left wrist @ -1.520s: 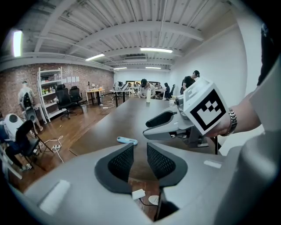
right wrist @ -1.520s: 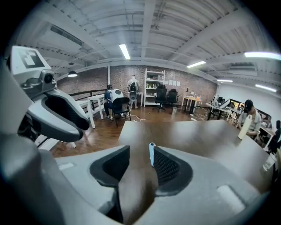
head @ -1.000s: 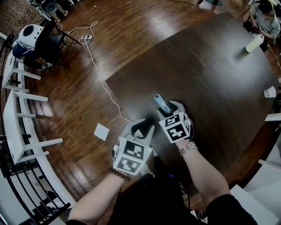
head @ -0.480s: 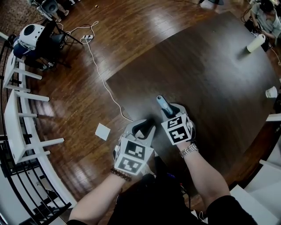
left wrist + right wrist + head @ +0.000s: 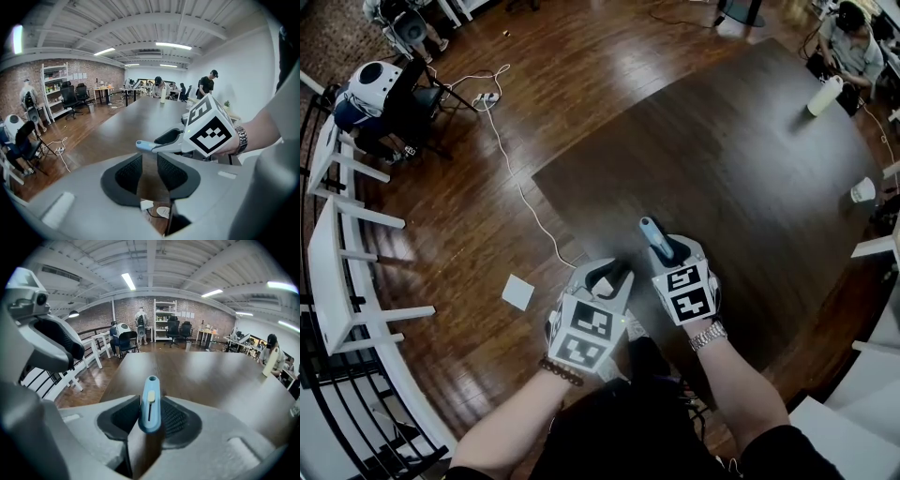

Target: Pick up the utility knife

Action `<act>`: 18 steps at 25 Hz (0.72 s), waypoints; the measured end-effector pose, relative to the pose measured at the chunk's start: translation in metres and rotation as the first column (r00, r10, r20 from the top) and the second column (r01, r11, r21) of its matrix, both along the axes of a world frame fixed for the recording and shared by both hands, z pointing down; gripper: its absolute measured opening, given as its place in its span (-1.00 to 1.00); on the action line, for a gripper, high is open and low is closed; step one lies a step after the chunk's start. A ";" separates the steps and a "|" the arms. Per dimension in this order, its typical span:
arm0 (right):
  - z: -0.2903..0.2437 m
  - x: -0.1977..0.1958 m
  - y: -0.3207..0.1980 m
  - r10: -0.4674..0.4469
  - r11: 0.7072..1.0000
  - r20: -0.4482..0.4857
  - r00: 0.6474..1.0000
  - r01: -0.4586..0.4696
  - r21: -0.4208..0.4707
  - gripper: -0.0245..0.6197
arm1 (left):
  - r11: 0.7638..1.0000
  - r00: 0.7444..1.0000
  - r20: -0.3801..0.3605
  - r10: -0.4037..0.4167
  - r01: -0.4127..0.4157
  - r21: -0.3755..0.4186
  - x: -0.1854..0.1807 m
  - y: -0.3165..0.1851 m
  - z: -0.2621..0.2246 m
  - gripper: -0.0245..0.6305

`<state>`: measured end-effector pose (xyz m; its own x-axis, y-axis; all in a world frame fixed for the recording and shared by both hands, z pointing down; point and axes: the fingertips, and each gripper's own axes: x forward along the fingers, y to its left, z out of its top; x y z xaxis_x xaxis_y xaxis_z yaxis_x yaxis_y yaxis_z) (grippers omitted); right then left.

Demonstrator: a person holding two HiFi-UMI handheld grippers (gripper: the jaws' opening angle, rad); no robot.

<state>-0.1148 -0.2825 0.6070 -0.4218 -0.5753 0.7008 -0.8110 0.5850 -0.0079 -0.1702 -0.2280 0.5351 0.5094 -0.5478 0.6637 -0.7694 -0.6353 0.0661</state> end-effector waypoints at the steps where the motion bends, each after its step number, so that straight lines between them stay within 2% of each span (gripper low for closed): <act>1: -0.007 0.002 0.007 0.007 1.000 0.003 1.000 -0.007 0.010 -0.52 | 1.000 1.000 -0.004 0.004 -0.004 0.009 0.000 0.005 -0.004 -0.56; 10: -0.076 0.020 0.059 0.062 0.991 0.051 0.997 -0.067 0.118 -0.52 | 0.995 0.999 -0.019 0.033 -0.031 0.098 0.009 0.047 -0.041 -0.56; 18: -0.120 0.026 0.103 0.069 0.978 0.069 0.995 -0.081 0.190 -0.52 | 0.985 0.998 -0.039 0.056 -0.049 0.166 0.020 0.082 -0.068 -0.56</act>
<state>-0.0890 -0.1792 0.4872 -0.4115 -0.7285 0.5476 -0.8540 0.5181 0.0475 -0.1506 -0.1463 0.4668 0.5666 -0.6197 0.5431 -0.7333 -0.6798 -0.0106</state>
